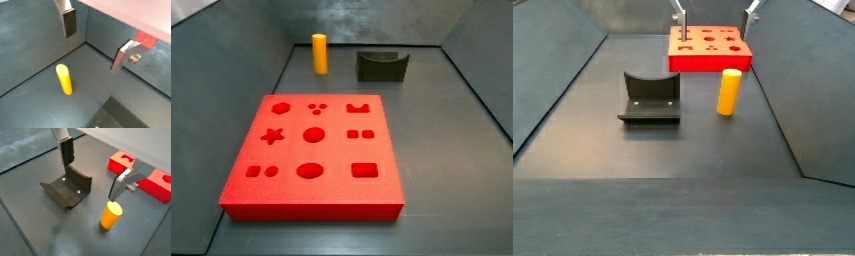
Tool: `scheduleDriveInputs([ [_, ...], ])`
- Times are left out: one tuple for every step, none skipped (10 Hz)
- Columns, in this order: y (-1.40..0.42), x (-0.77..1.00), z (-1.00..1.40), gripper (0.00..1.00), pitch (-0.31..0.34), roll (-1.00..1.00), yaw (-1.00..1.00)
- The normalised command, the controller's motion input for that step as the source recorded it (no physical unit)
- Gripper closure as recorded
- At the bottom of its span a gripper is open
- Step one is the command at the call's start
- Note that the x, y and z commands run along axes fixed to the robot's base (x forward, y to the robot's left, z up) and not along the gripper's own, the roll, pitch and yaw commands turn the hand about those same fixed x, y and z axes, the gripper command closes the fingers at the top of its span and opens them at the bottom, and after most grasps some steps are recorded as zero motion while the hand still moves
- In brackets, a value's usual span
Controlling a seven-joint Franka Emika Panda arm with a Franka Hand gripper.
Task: Pick up the oval object. Move up. Move to above the board. Insert the oval object.
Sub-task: Pick up the oval object.
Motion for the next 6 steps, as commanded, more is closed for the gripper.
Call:
scheduleDriveInputs([
  [0.0, 0.0, -0.05, 0.0, 0.0, 0.0, 0.0],
  [0.0, 0.03, 0.0, 0.0, 0.014, 0.0, 0.0],
  [-0.04, -0.17, -0.19, 0.0, -0.021, 0.0, -0.86],
  [0.0, 0.0, -0.18, 0.0, 0.0, 0.01, -1.0],
  [0.0, 0.0, -0.18, 0.0, 0.0, 0.01, -1.0],
  [0.0, 0.0, -0.21, 0.0, 0.0, 0.0, -1.0],
])
